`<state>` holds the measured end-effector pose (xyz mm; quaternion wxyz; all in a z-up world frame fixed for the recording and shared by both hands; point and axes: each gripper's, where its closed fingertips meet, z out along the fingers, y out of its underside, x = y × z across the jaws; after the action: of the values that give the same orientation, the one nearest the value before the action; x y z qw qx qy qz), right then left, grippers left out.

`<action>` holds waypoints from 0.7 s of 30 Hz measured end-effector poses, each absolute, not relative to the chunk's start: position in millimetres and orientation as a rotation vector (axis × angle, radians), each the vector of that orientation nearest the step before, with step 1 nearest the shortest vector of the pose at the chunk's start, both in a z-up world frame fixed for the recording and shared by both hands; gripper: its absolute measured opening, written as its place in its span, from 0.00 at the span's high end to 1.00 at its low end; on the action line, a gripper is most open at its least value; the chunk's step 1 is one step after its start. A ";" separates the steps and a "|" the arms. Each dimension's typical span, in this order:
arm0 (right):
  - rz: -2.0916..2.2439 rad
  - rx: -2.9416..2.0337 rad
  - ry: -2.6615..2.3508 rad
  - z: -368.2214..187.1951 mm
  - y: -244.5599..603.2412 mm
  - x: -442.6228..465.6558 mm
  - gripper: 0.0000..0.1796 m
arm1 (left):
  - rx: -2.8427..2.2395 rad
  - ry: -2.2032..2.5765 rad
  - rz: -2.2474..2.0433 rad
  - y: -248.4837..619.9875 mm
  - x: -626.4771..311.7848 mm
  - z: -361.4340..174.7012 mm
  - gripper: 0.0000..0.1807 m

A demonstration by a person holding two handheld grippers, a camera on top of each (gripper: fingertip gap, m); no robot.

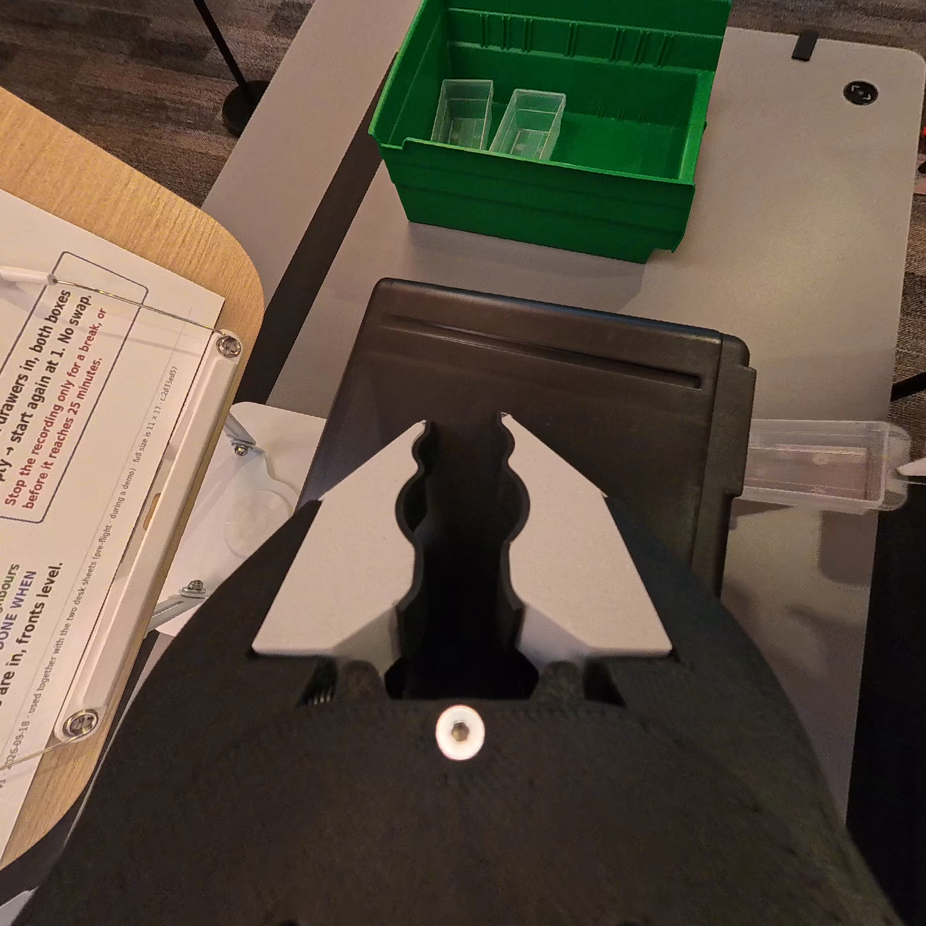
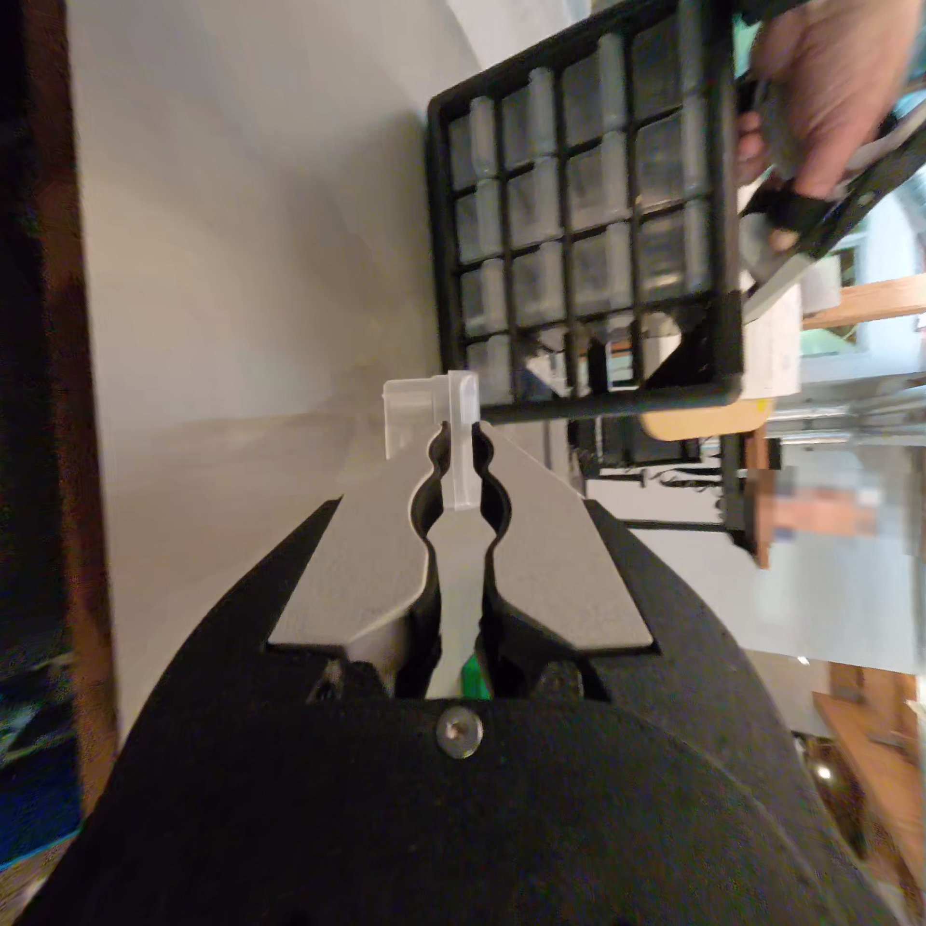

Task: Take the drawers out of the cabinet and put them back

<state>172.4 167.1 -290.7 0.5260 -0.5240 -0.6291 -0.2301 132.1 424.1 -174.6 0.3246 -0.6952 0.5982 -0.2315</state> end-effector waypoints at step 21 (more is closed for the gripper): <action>0.066 -2.430 -1.063 -364.9 209.9 203.5 0.43 | -1.811 1.571 -0.587 423.9 131.9 -174.5 0.87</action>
<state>203.5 209.9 -364.9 0.2418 -0.8888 -0.3886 0.0241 131.9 423.9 -174.5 0.3304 -0.6924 0.6008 -0.2245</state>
